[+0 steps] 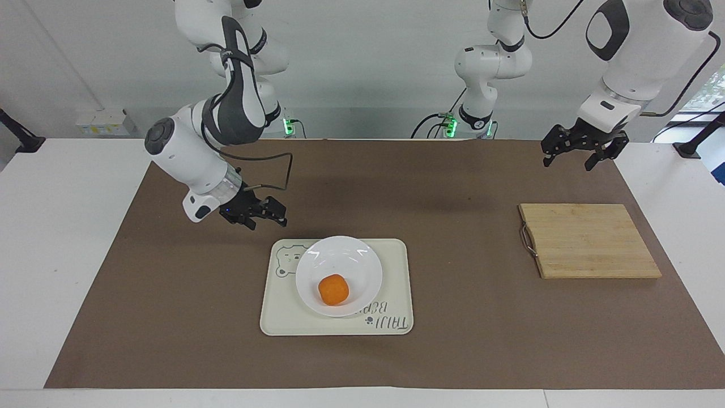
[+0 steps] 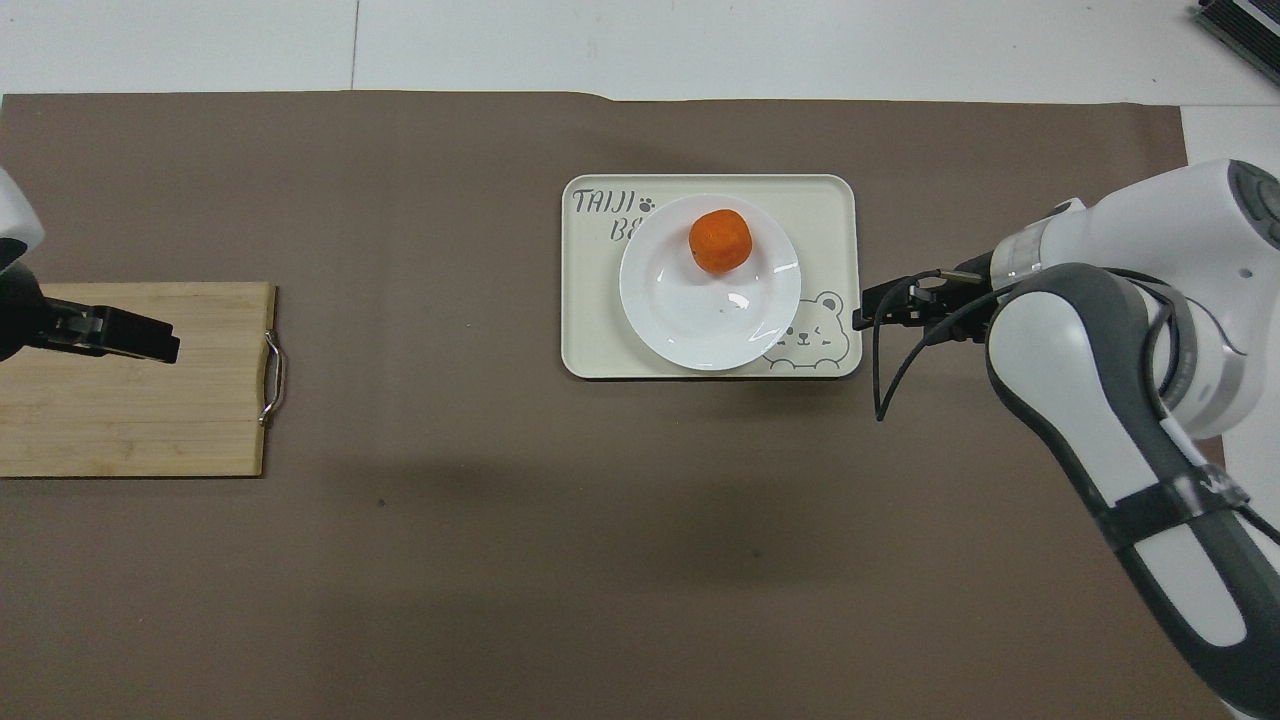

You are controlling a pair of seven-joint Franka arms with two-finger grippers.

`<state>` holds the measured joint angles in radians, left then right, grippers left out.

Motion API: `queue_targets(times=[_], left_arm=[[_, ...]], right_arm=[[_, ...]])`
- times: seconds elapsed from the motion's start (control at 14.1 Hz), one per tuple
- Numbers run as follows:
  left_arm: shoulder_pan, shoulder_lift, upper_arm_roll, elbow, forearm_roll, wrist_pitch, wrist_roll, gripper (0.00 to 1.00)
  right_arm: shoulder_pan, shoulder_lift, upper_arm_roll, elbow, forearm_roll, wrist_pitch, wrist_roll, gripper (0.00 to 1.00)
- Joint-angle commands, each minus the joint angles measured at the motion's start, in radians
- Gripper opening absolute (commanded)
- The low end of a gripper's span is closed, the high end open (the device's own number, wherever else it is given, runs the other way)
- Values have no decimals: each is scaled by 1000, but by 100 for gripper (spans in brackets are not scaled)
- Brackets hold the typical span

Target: Place orange and plate with both arms

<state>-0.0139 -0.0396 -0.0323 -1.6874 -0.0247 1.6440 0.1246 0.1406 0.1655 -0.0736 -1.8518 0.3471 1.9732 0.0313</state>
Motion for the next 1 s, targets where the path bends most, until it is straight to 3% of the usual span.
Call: queue_targets(times=[0.0, 0.36, 0.64, 0.93], left_arm=[[9, 10, -6, 25, 11, -18, 10, 100], [9, 10, -6, 25, 11, -18, 10, 100], [9, 10, -6, 25, 11, -18, 10, 100], [9, 10, -6, 25, 11, -18, 10, 100]], right_arm=[[-25, -70, 3, -9, -144, -63, 29, 100], [-75, -167, 3, 44, -307, -203, 18, 100], [-76, -222, -5, 100, -322, -261, 16, 100], [-76, -215, 2, 270, -362, -416, 12, 100]])
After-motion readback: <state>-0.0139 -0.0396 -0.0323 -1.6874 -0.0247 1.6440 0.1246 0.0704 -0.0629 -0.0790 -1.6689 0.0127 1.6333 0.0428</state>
